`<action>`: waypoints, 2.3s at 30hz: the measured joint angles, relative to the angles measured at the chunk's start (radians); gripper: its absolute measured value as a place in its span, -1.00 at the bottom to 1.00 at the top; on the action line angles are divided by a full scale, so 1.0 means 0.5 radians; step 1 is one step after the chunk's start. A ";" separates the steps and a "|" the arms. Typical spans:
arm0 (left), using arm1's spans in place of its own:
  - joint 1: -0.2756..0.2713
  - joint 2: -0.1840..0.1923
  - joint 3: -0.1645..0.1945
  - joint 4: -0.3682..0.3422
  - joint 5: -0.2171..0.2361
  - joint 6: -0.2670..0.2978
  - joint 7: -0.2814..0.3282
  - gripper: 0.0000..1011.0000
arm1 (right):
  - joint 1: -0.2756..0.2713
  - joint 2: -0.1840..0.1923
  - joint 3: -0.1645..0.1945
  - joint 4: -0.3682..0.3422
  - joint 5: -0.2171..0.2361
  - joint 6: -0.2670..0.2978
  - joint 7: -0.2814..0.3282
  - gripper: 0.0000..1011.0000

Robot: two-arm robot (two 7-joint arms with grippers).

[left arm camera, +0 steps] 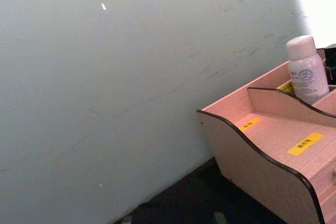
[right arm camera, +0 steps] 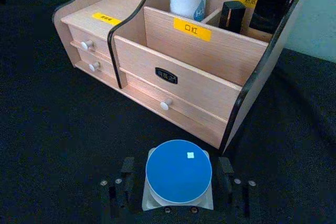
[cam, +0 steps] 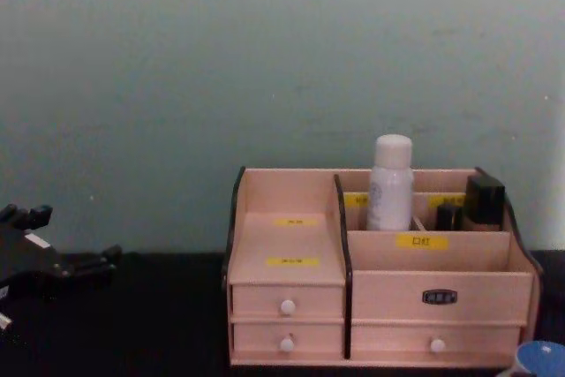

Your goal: Pick up the facial cleanser and watermelon frost from the table and place them into the tiered storage box.

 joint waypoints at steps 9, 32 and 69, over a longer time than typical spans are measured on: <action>0.000 0.000 0.000 0.000 0.000 0.000 0.000 0.98 | -0.001 0.001 0.001 -0.001 0.002 0.000 -0.001 0.98; 0.000 0.000 0.000 0.000 0.000 0.000 0.000 0.98 | -0.003 0.003 0.001 -0.004 0.005 0.002 -0.001 0.40; 0.000 0.000 0.000 0.000 0.000 0.000 0.000 0.98 | 0.188 0.002 -0.148 -0.131 -0.010 -0.043 0.172 0.40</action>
